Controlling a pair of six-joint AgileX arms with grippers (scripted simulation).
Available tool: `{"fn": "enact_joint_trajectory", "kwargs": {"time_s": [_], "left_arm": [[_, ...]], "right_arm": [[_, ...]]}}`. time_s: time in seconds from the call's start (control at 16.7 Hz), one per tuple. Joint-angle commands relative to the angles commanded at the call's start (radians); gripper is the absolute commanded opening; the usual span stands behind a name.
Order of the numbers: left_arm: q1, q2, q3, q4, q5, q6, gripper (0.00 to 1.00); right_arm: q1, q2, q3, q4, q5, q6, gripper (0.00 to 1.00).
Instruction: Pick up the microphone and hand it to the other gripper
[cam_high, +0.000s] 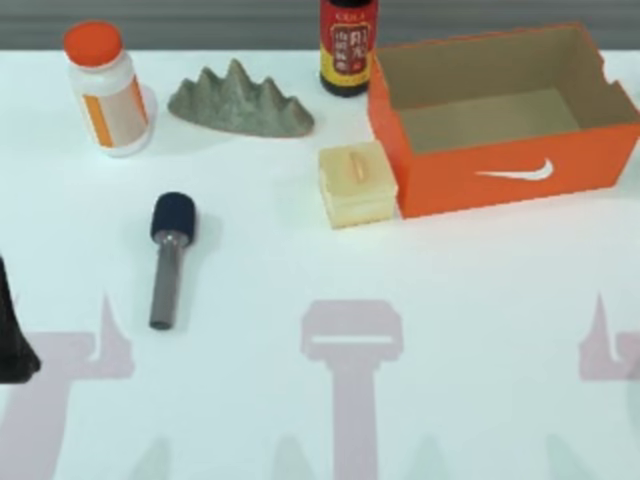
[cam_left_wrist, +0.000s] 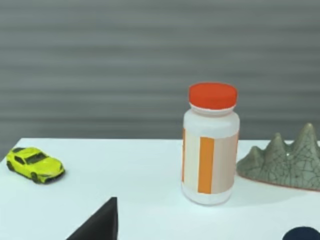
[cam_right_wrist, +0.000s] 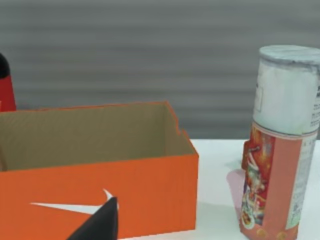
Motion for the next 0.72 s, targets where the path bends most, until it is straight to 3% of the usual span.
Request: {"fn": "enact_joint_trajectory", "kwargs": {"time_s": [0.36, 0.72], "left_arm": [[-0.025, 0.105, 0.094, -0.063, 0.001, -0.021, 1.00], [-0.104, 0.571, 0.425, -0.295, -0.006, -0.094, 1.00]], "right_arm": [[0.000, 0.000, 0.000, 0.000, 0.000, 0.000, 1.00], [0.000, 0.000, 0.000, 0.000, 0.000, 0.000, 1.00]]}}
